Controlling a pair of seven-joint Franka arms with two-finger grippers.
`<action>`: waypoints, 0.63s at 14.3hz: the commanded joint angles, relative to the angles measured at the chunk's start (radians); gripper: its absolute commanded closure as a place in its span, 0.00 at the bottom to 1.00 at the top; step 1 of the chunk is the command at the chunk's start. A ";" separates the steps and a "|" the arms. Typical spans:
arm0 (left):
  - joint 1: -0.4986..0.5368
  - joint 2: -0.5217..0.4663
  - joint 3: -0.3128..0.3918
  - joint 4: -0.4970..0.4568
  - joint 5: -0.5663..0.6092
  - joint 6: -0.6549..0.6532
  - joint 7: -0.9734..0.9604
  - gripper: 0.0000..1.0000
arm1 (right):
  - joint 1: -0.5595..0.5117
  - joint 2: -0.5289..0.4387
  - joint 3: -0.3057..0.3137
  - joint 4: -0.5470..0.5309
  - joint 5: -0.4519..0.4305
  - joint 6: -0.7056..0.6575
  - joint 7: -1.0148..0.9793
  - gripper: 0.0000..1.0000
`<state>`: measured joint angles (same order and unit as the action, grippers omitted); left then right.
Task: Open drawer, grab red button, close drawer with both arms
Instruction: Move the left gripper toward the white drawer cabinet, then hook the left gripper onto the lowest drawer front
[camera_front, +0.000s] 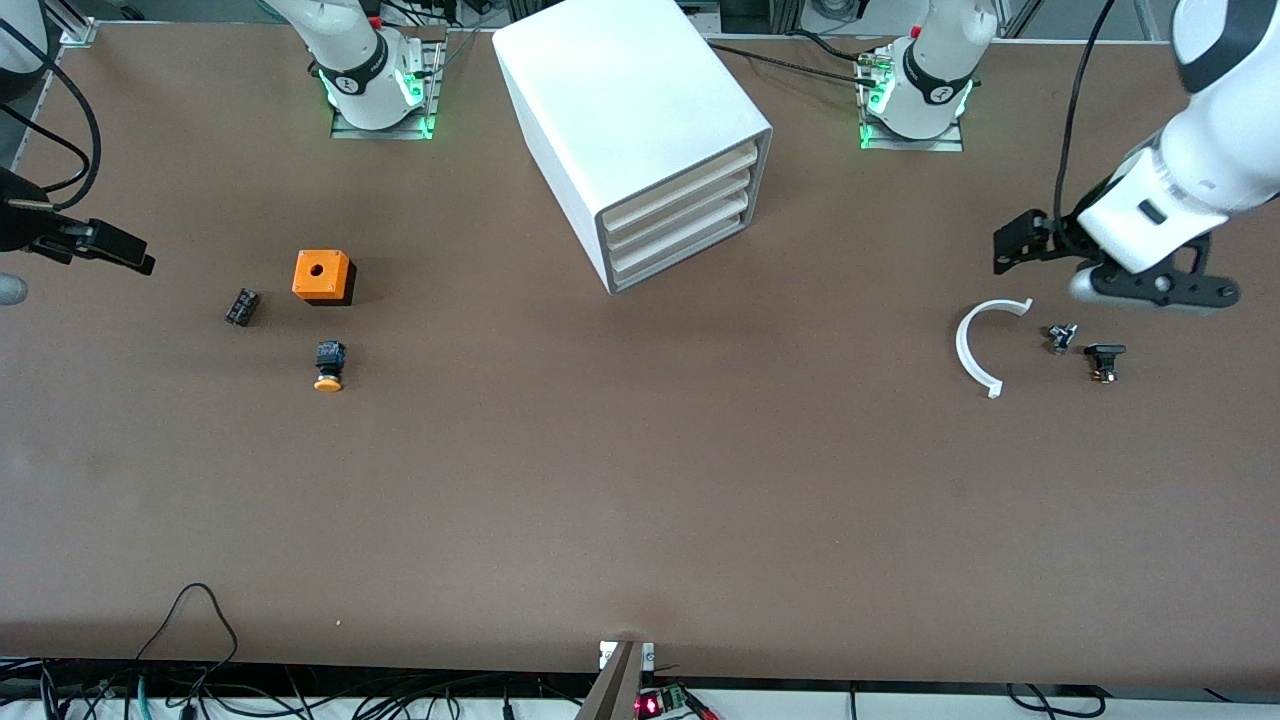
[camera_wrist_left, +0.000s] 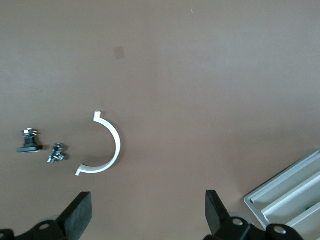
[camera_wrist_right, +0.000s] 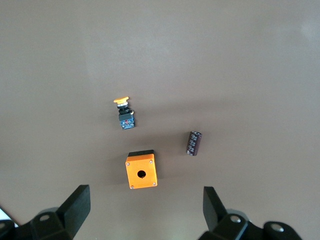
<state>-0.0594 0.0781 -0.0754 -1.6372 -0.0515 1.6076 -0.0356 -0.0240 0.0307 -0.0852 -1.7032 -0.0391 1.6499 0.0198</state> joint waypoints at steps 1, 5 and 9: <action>0.003 0.092 -0.024 0.028 -0.077 -0.052 0.029 0.00 | -0.001 -0.011 -0.005 -0.010 0.010 -0.010 -0.021 0.00; -0.020 0.265 -0.070 -0.050 -0.310 -0.031 0.043 0.00 | -0.001 -0.011 -0.005 -0.010 0.010 -0.010 -0.021 0.00; -0.082 0.327 -0.081 -0.235 -0.621 0.139 0.125 0.00 | -0.001 -0.011 -0.005 -0.010 0.010 -0.009 -0.021 0.00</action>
<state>-0.1165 0.4052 -0.1549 -1.7941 -0.5456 1.6991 0.0109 -0.0241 0.0309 -0.0866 -1.7034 -0.0391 1.6445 0.0194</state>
